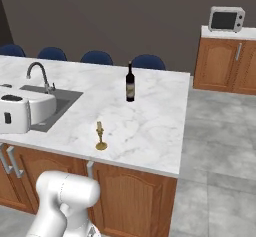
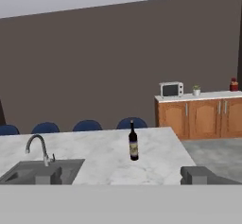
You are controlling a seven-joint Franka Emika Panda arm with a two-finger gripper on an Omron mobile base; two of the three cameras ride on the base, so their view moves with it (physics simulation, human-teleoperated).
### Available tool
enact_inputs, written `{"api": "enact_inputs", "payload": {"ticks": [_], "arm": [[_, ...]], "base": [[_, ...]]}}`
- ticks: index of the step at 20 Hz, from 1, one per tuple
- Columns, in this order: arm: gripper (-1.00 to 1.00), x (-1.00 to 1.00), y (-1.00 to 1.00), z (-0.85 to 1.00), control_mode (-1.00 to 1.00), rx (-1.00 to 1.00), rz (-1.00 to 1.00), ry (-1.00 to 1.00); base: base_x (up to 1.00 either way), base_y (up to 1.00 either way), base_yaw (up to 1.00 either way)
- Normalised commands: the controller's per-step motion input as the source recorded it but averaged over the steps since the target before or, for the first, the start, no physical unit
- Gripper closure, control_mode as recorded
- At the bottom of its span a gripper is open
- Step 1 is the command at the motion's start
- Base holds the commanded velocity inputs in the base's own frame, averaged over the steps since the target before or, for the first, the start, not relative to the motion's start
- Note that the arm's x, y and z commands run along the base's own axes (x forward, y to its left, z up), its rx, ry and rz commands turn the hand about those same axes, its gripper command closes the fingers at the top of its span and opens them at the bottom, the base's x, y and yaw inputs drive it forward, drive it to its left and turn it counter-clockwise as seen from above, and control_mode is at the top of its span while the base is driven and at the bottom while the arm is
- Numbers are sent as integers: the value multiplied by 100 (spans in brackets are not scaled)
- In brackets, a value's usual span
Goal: Pick the candle and candle from the dining table and place them in the open cabinet. Close the cabinet after placing the objects.
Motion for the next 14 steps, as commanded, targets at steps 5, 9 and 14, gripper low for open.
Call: {"api": "enact_inputs", "payload": {"ticks": [5, 9, 14], "arm": [[-100, 0, 0, 0, 100, 0, 0, 0], [-100, 0, 0, 0, 100, 0, 0, 0], [-100, 0, 0, 0, 100, 0, 0, 0]], "base": [[-73, 1, 0], [-29, 4, 0], [-2, 0, 0]]}}
